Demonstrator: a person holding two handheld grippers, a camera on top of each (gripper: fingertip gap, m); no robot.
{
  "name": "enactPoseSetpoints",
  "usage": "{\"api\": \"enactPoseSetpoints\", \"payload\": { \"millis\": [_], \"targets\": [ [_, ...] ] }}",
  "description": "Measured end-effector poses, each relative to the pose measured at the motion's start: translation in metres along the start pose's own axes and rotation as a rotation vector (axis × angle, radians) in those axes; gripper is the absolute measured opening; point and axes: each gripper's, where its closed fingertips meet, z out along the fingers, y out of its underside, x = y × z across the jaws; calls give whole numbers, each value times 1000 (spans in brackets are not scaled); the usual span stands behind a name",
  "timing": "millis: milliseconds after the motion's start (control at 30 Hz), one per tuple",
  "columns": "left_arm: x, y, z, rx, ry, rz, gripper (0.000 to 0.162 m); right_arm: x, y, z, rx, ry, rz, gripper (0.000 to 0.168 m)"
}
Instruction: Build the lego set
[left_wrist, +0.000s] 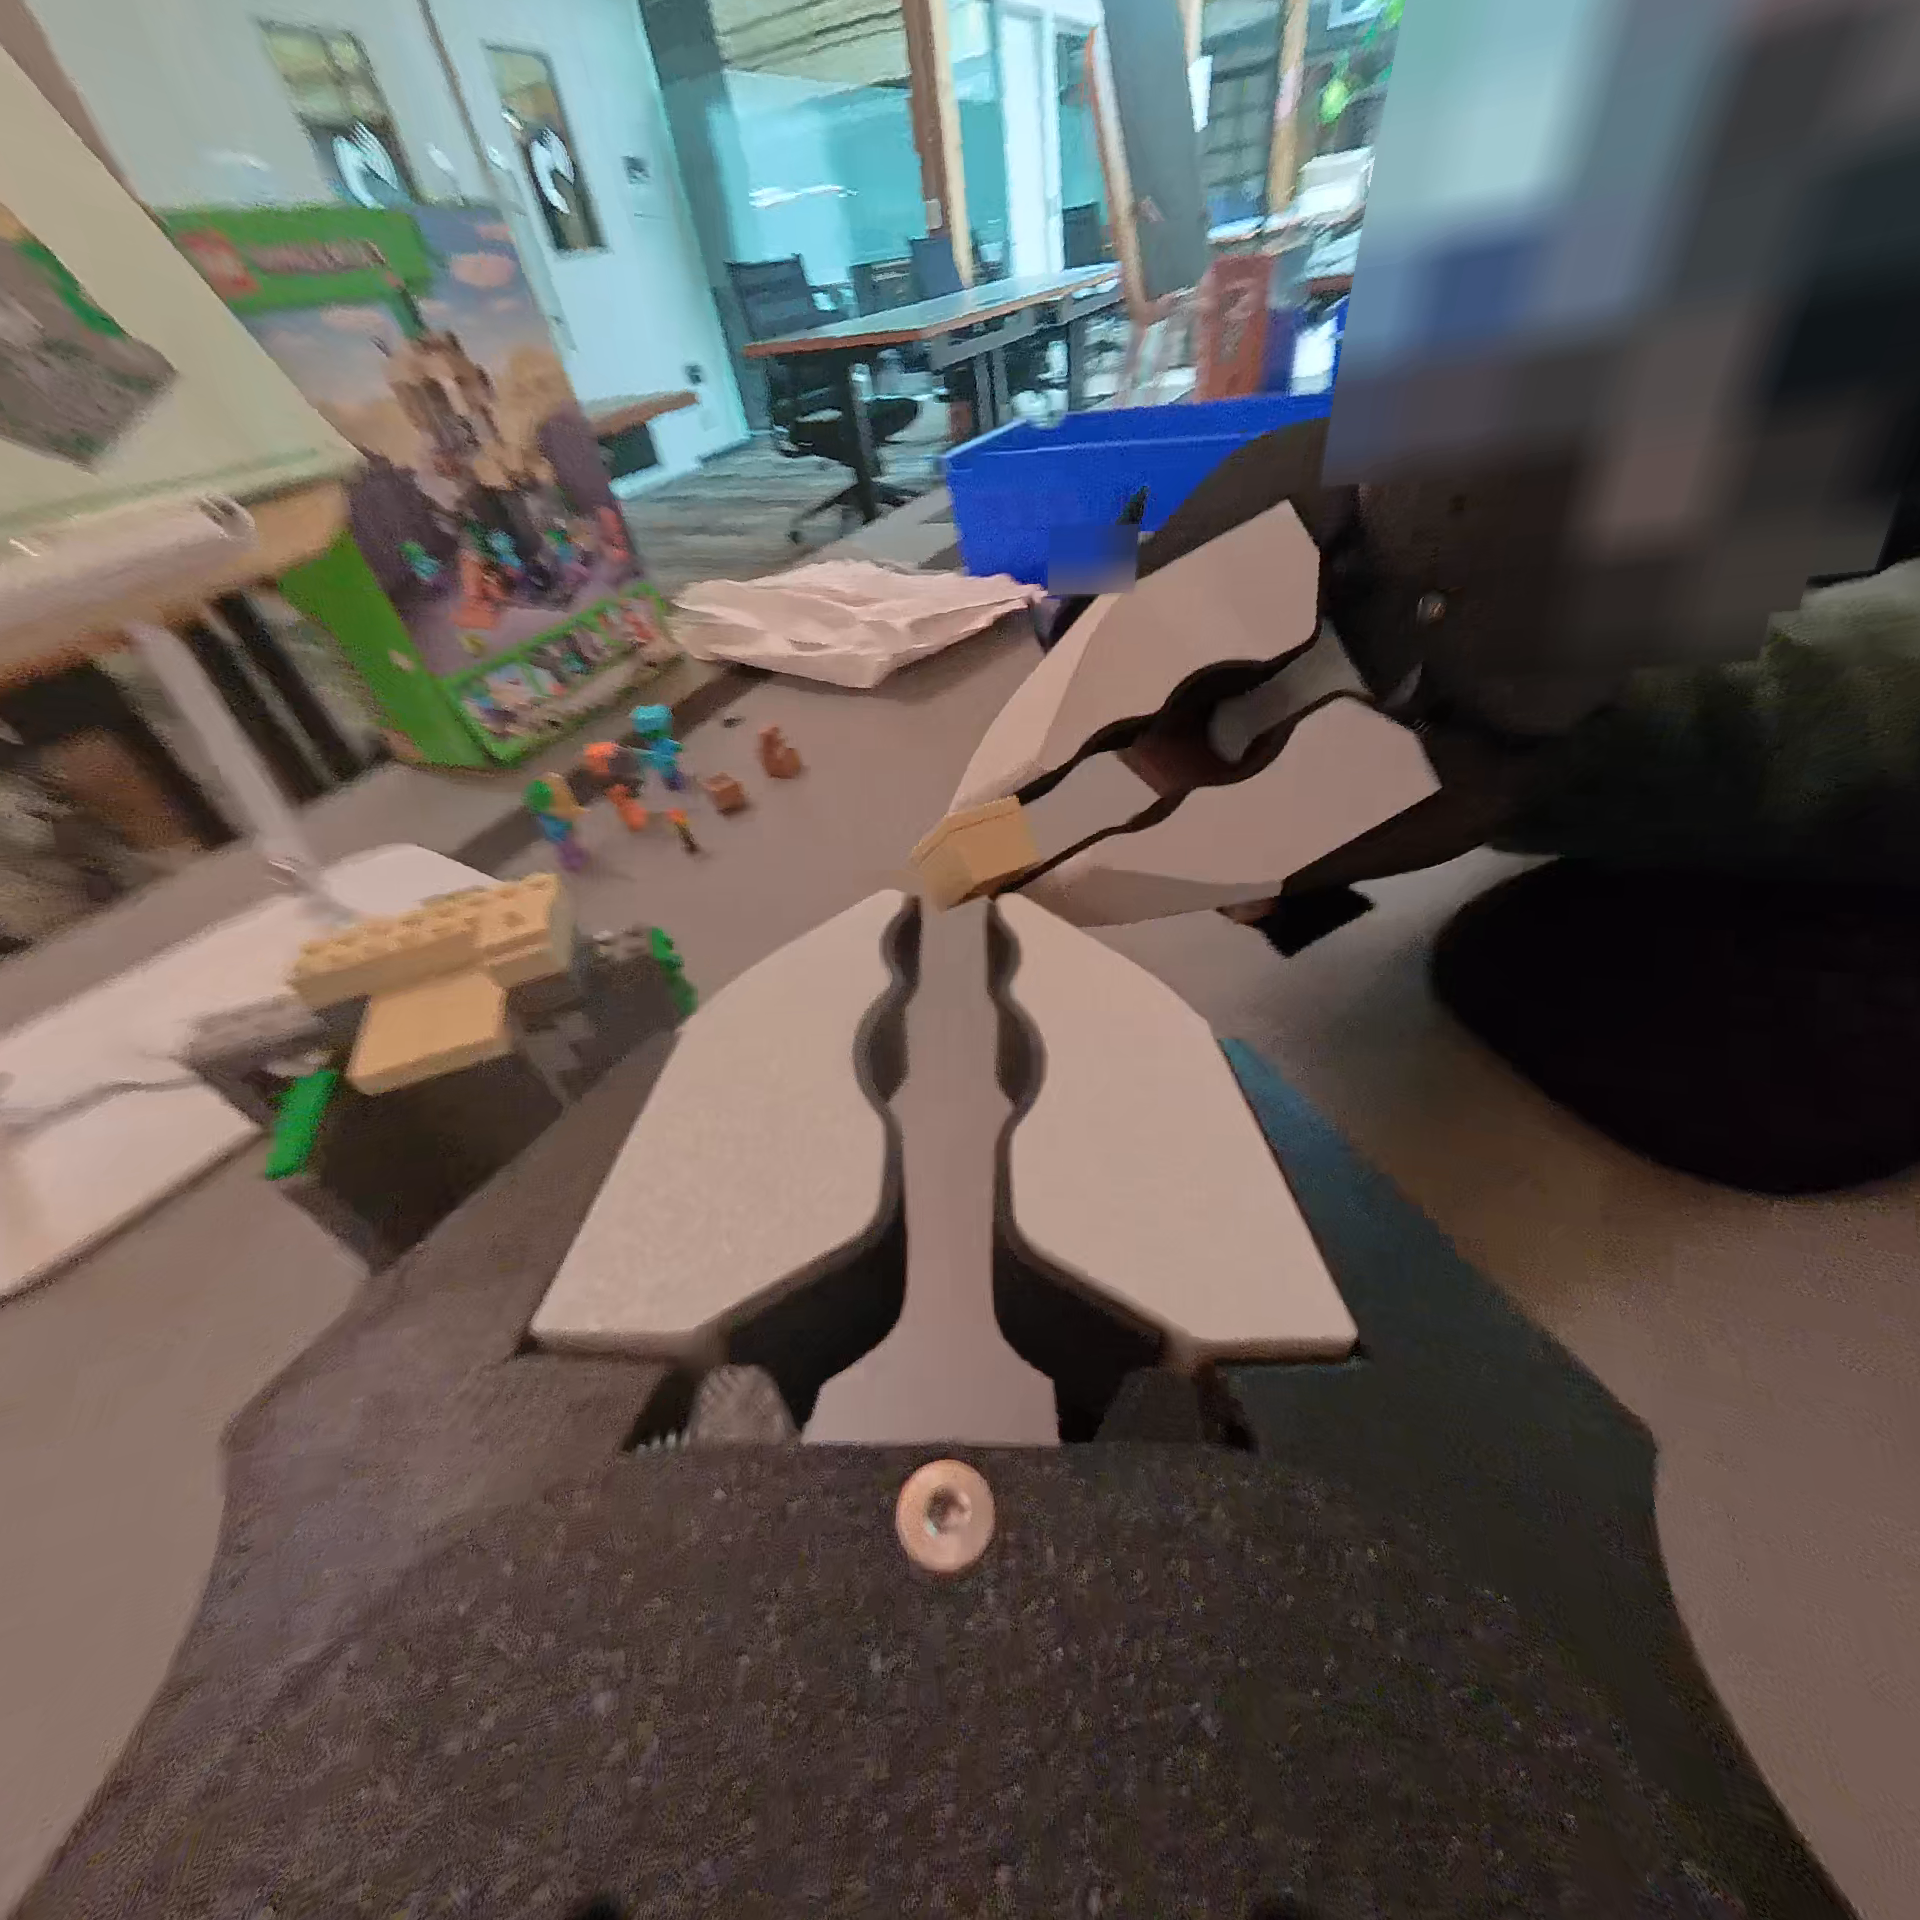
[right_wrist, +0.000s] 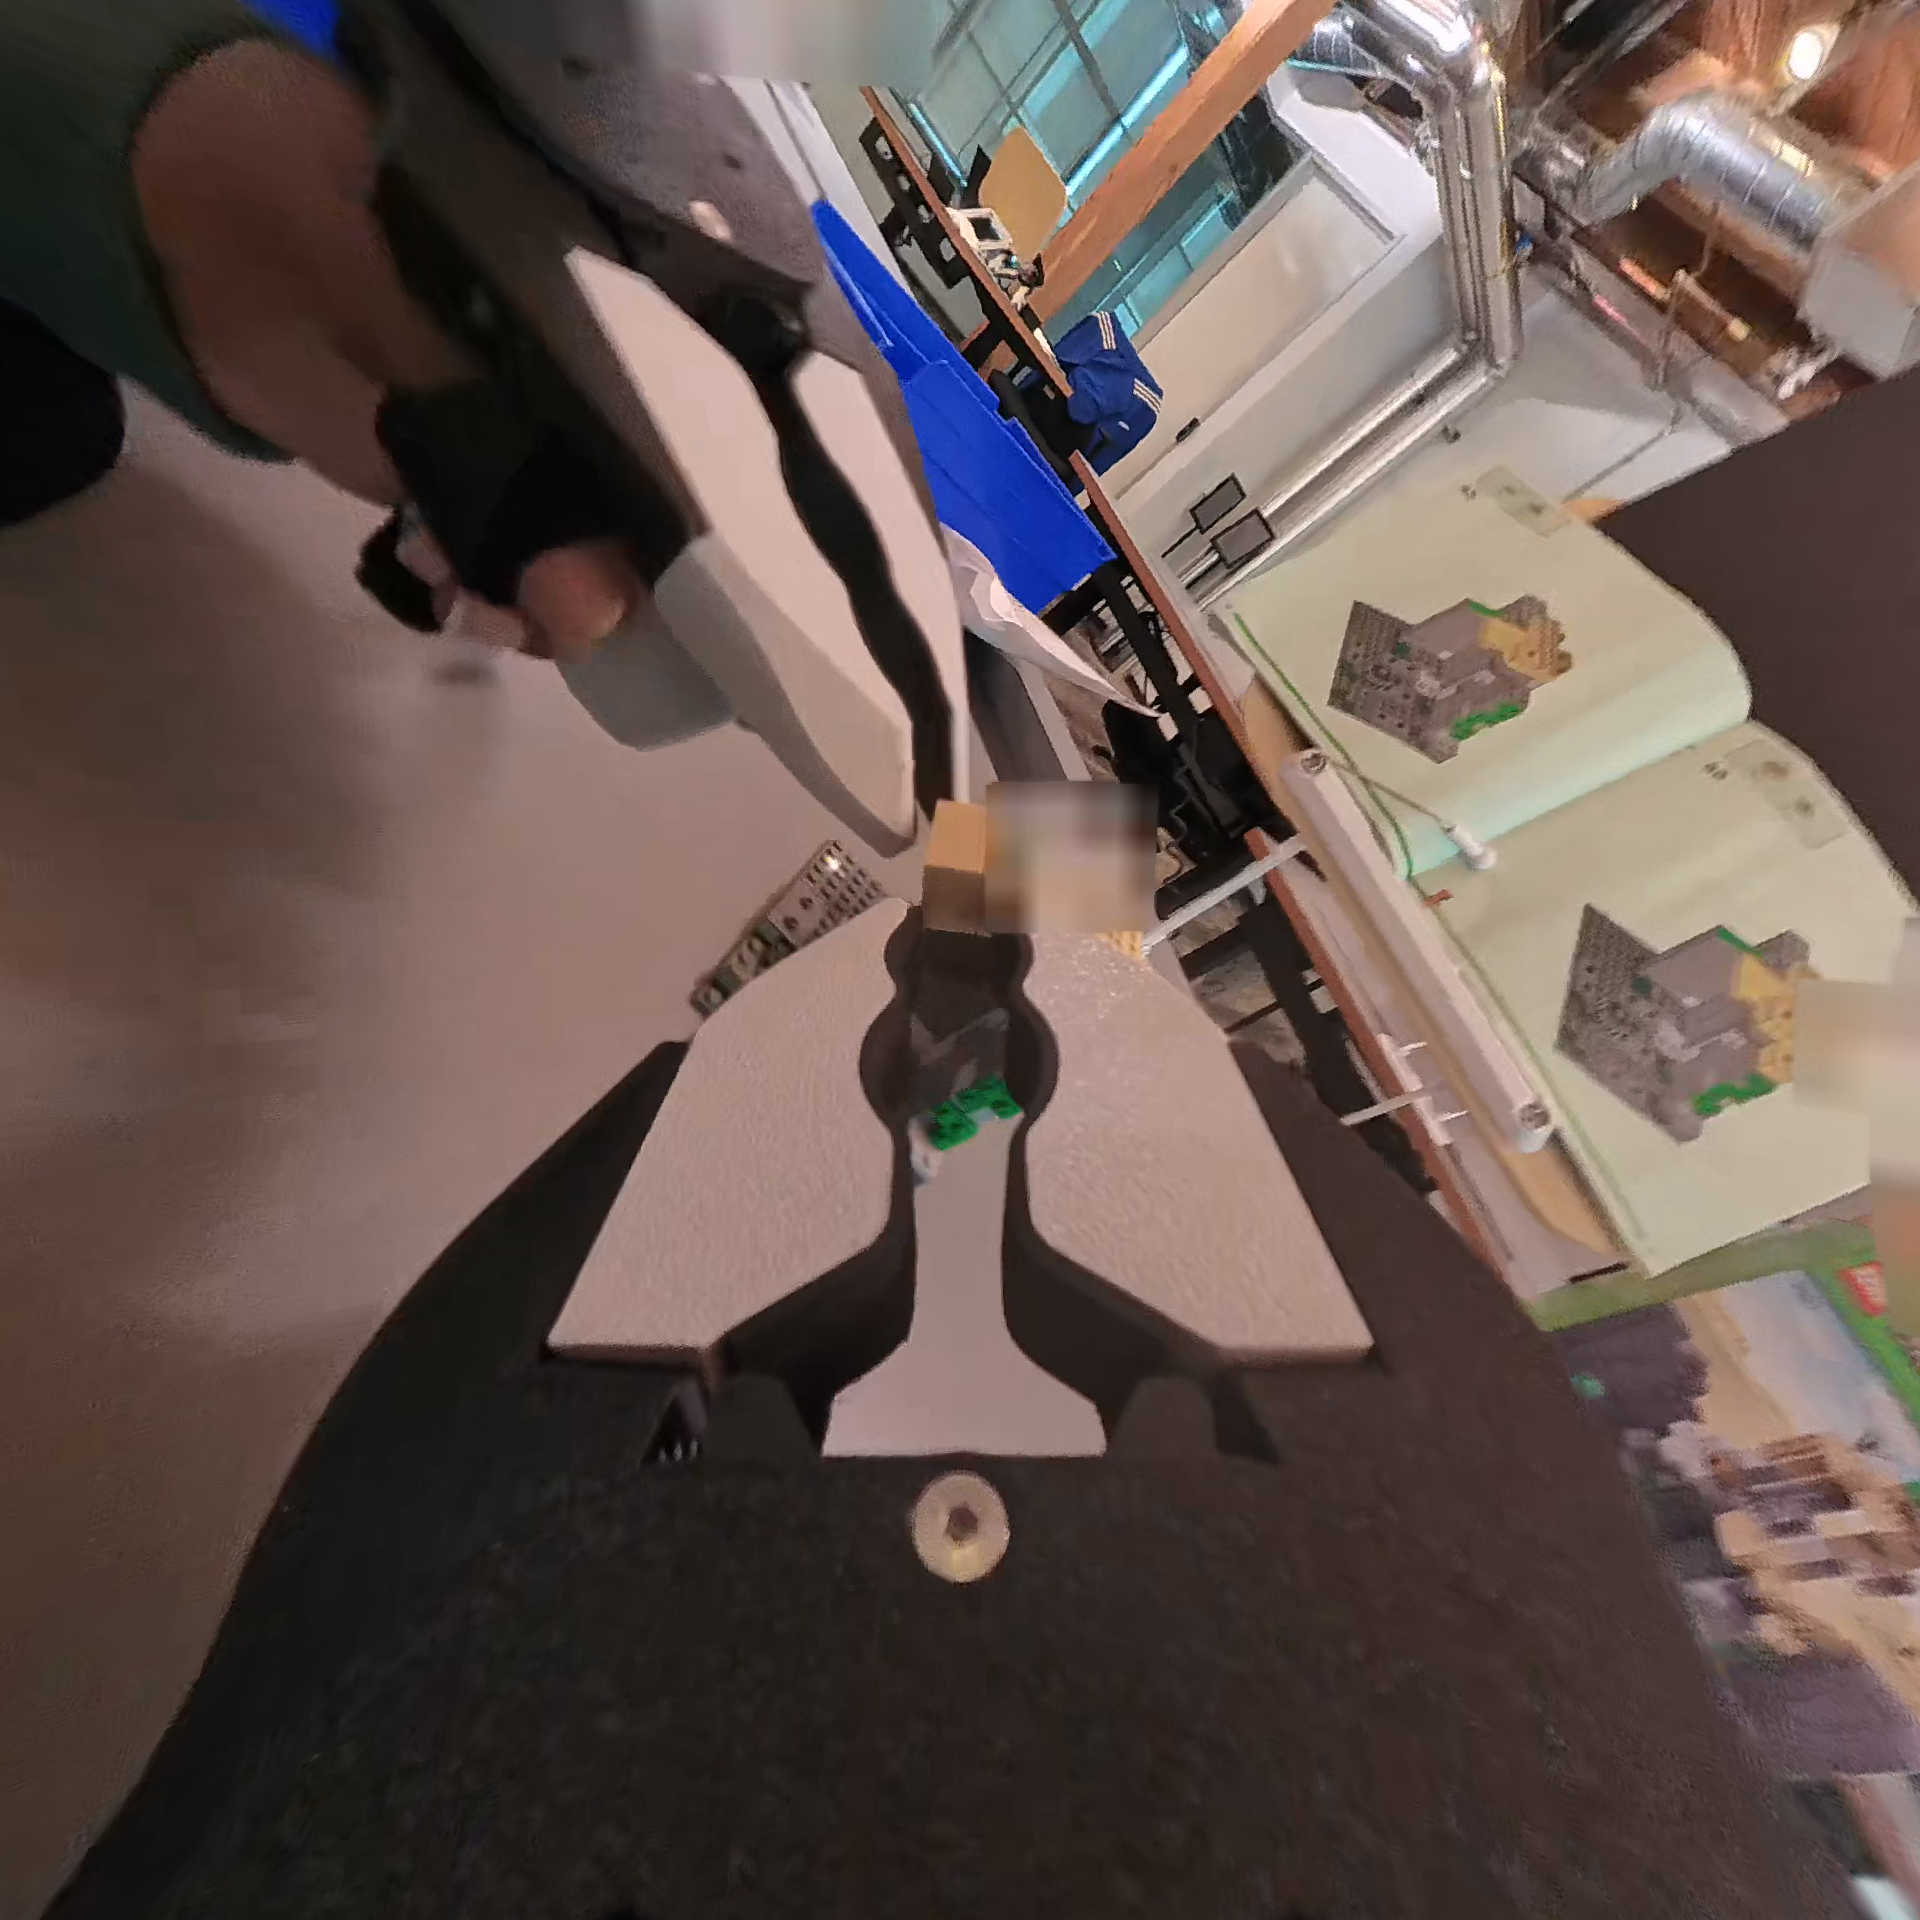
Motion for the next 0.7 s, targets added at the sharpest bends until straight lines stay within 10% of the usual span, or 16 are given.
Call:
{"api": "enactPoseSetpoints", "payload": {
  "millis": [33, 500, 700],
  "targets": [
    [1, 1, -1, -3, 45, -68, 20, -1, 0, -1, 7, -10, -31, 12],
    [34, 16, -5, -70, 474, -444, 18, -34, -3, -8, 75, -166, -361, 12],
    [29, 16, -5, -74, 415, -334, 17, -31, 1, -8, 44, -329, 69, 21]
  ]
}}
